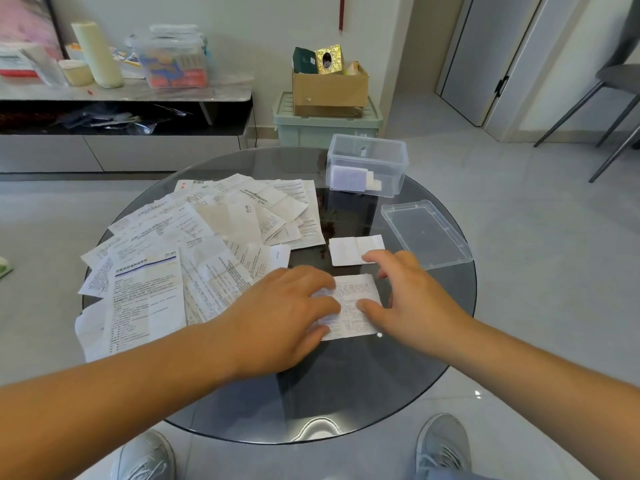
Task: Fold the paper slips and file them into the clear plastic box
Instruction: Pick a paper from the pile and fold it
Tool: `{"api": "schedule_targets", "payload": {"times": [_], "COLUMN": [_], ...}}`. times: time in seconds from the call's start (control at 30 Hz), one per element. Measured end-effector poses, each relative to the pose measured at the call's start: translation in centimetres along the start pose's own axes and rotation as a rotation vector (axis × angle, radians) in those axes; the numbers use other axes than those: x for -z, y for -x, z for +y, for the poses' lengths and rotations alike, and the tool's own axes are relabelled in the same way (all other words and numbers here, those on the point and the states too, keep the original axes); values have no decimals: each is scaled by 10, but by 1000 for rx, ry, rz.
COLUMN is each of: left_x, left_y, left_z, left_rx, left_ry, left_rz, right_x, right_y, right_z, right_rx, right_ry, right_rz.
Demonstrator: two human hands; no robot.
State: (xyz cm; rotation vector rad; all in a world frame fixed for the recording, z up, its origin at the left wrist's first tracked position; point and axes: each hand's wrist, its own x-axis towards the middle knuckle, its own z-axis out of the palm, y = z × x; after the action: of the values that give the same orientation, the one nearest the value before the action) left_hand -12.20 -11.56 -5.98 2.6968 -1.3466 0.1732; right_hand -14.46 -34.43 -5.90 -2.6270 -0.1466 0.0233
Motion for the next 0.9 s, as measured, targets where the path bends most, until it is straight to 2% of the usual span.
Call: {"api": "schedule_targets", "payload": {"times": [0.07,0.13,0.17,0.23,0.4,0.63,0.8,0.9], "left_x": [0,-1,-2,-3,-3,-3,5,16], "left_y": [1,3,5,7,9,14,12,-1], "left_z": [-1,0,0,-1,-4,-4,-5,-8], "left_rx": [15,22,20,22,53,66,79,162], "left_ry": [5,25,33,58,117,133,97,184], "left_rz": [-23,-33,-32,-32,-27,-47,-58,-101], "right_x": [-1,-6,-9,-15,-12,8,10,11], "right_y": [6,14,19,28,43,53,49,41], "right_z": [-3,-5,-6,-5,11,30,32,29], "right_rx": [59,273,378,471,491,456,443,405], "right_ry": [83,213,257,295,489,535,452,311], "right_rz": [56,130,130,64,-17,-14,-67,-41]}}
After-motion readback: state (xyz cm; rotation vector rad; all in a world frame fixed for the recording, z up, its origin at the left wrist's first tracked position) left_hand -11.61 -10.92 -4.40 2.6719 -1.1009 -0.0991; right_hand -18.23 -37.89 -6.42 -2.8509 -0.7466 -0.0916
